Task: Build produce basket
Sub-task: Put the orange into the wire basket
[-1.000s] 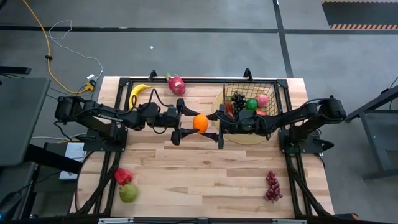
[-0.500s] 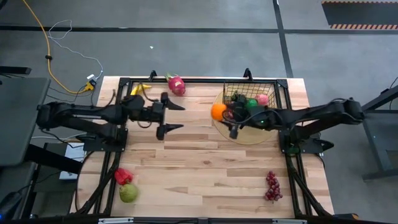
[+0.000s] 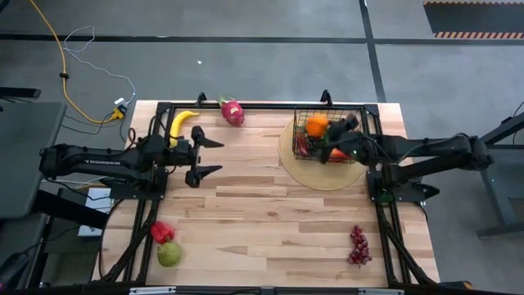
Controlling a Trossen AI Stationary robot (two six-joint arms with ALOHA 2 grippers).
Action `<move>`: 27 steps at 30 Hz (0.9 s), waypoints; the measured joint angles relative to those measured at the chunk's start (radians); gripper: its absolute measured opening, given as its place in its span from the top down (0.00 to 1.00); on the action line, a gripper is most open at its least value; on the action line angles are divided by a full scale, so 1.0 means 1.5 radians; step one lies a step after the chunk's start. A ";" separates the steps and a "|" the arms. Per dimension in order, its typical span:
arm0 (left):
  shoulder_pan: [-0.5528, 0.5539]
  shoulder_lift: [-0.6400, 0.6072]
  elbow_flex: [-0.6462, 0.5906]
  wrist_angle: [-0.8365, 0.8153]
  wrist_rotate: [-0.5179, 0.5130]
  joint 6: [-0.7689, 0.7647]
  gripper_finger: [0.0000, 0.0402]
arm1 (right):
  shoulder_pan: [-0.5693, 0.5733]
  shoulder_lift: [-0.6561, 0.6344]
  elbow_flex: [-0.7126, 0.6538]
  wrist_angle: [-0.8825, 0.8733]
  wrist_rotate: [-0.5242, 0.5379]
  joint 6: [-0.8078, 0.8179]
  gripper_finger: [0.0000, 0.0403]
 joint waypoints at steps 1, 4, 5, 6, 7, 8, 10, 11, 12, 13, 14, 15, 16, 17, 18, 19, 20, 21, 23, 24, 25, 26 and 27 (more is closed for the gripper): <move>0.000 -0.001 -0.001 -0.001 -0.008 0.000 0.18 | -0.019 0.001 0.000 -0.011 -0.001 0.022 0.30; 0.000 0.000 -0.002 0.000 -0.017 0.000 0.18 | -0.090 0.018 0.000 -0.039 -0.092 0.078 0.30; 0.000 0.000 -0.002 0.002 -0.018 0.000 0.18 | -0.115 0.029 0.000 -0.047 -0.132 0.096 0.30; 0.000 0.001 -0.002 0.003 -0.018 0.000 0.18 | -0.140 0.040 0.000 -0.051 -0.170 0.107 0.30; 0.000 0.003 -0.002 0.001 -0.018 0.000 0.18 | -0.163 0.054 0.000 -0.051 -0.202 0.110 0.30; 0.000 0.003 -0.002 -0.002 -0.019 0.000 0.18 | -0.182 0.068 0.000 -0.051 -0.233 0.112 0.30; 0.000 0.003 -0.002 -0.004 -0.027 0.000 0.18 | -0.215 0.096 0.000 -0.047 -0.273 0.106 0.30; 0.000 0.003 -0.002 -0.007 -0.028 0.000 0.18 | -0.227 0.110 0.000 -0.046 -0.291 0.103 0.30; 0.000 0.003 -0.002 -0.010 -0.029 0.000 0.18 | -0.236 0.122 0.000 -0.046 -0.303 0.099 0.30; 0.000 0.003 -0.002 -0.012 -0.029 0.000 0.18 | -0.244 0.134 0.000 -0.046 -0.306 0.096 0.30; 0.000 0.003 -0.002 -0.014 -0.029 0.000 0.18 | -0.250 0.145 0.000 -0.046 -0.310 0.094 0.30; 0.000 0.003 -0.002 -0.017 -0.029 0.000 0.18 | -0.255 0.155 0.000 -0.046 -0.310 0.092 0.30; 0.000 0.003 -0.002 -0.020 -0.029 0.000 0.18 | -0.259 0.164 0.000 -0.046 -0.311 0.090 0.30; 0.000 0.003 -0.002 -0.022 -0.028 0.000 0.18 | -0.262 0.172 0.000 -0.045 -0.311 0.088 0.30; 0.000 0.003 -0.002 -0.022 -0.029 0.000 0.18 | -0.264 0.181 0.000 -0.040 -0.311 0.087 0.30; 0.000 0.003 -0.002 -0.021 -0.028 0.000 0.18 | -0.268 0.192 0.000 -0.030 -0.313 0.086 0.30; 0.000 0.003 -0.002 -0.021 -0.028 0.000 0.18 | -0.272 0.202 0.000 -0.021 -0.315 0.087 0.30; 0.000 0.003 -0.002 -0.021 -0.028 0.000 0.18 | -0.275 0.212 0.000 -0.013 -0.318 0.088 0.30; 0.000 0.003 -0.002 -0.021 -0.028 0.000 0.18 | -0.280 0.228 0.000 0.005 -0.323 0.089 0.30; 0.000 0.003 -0.002 -0.021 -0.028 0.000 0.18 | -0.281 0.235 0.000 0.011 -0.330 0.090 0.30; 0.000 0.003 -0.002 -0.021 -0.028 0.000 0.18 | -0.281 0.240 0.000 0.016 -0.333 0.096 0.30; 0.000 0.003 -0.002 -0.021 -0.028 0.000 0.18 | -0.281 0.245 -0.001 0.022 -0.338 0.100 0.30; 0.000 0.003 -0.002 -0.021 -0.028 0.000 0.18 | -0.281 0.248 -0.001 0.025 -0.345 0.101 0.30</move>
